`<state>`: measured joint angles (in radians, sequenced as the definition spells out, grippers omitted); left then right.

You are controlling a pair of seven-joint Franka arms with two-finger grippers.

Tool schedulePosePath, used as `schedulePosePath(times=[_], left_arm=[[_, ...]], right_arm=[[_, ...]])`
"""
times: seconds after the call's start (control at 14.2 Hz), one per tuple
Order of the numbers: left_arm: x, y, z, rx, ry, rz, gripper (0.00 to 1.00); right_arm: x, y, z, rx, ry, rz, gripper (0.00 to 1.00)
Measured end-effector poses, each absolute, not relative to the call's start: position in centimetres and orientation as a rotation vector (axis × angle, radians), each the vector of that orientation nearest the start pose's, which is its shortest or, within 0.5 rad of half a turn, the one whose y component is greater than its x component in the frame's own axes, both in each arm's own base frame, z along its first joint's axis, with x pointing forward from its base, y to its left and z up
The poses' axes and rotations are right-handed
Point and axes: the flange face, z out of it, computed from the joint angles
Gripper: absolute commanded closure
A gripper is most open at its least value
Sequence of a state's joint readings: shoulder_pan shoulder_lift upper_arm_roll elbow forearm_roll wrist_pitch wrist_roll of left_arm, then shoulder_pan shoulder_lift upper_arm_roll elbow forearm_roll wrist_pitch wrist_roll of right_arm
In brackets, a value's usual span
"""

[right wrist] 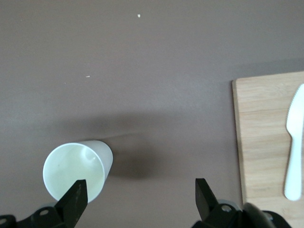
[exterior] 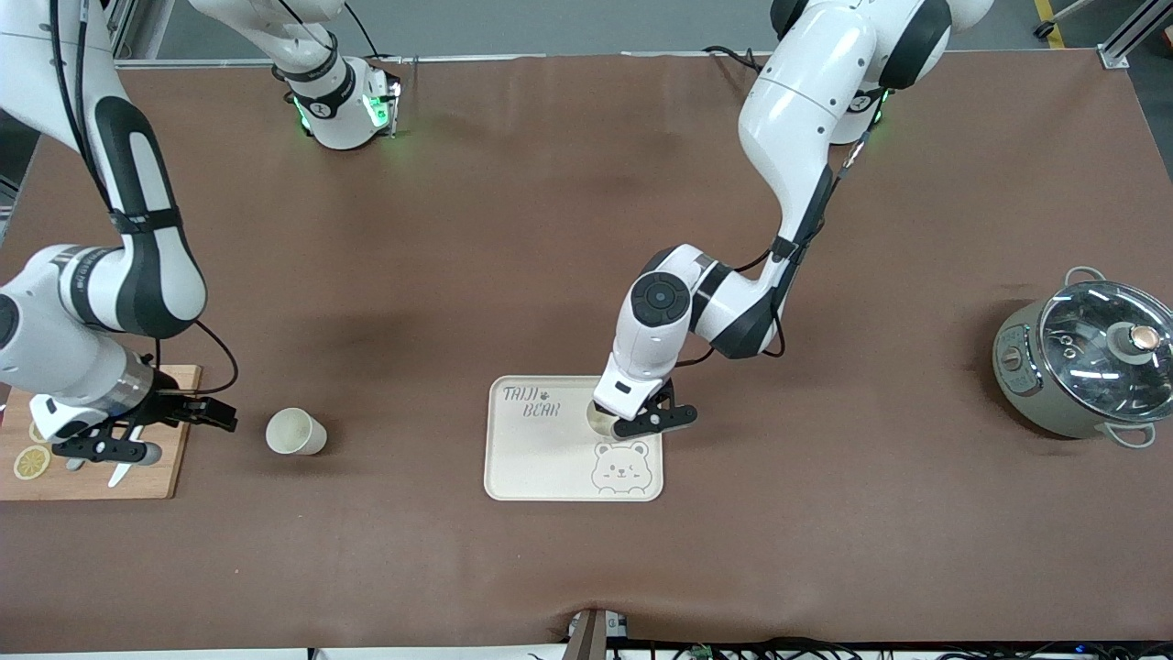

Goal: Place white IKEA cup upright on tray with both arms
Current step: 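Lower the cup with the left gripper while the right gripper grasps the other cup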

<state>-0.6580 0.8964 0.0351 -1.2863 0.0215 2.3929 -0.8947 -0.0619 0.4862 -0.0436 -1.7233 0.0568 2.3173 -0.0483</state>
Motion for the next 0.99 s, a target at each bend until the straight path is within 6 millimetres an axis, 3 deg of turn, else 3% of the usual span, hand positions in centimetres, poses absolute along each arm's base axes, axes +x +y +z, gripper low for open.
schedulePosePath(times=[0.42,0.56,0.78,0.99], left_arm=[[62.3,-45.4,23.5,-3.191,-0.517,-0.327,0.0],[62.5,-45.2,24.7,-3.173,-0.526,-0.302,0.0],[63.3,-43.8,28.7,-3.147,-0.532,-0.282,0.0],[65.1,-39.3,34.6,-3.139,-0.443,-0.232,0.0]], right_arm=[[68.0,-6.1,28.3,-3.113,0.135,-0.201,0.0],[68.2,-5.7,26.8,-3.104,0.142,-0.208,0.0],[68.2,-4.7,25.5,-3.098,0.132,-0.2,0.0],[68.3,-3.2,25.4,-3.066,0.146,-0.197,0.0]])
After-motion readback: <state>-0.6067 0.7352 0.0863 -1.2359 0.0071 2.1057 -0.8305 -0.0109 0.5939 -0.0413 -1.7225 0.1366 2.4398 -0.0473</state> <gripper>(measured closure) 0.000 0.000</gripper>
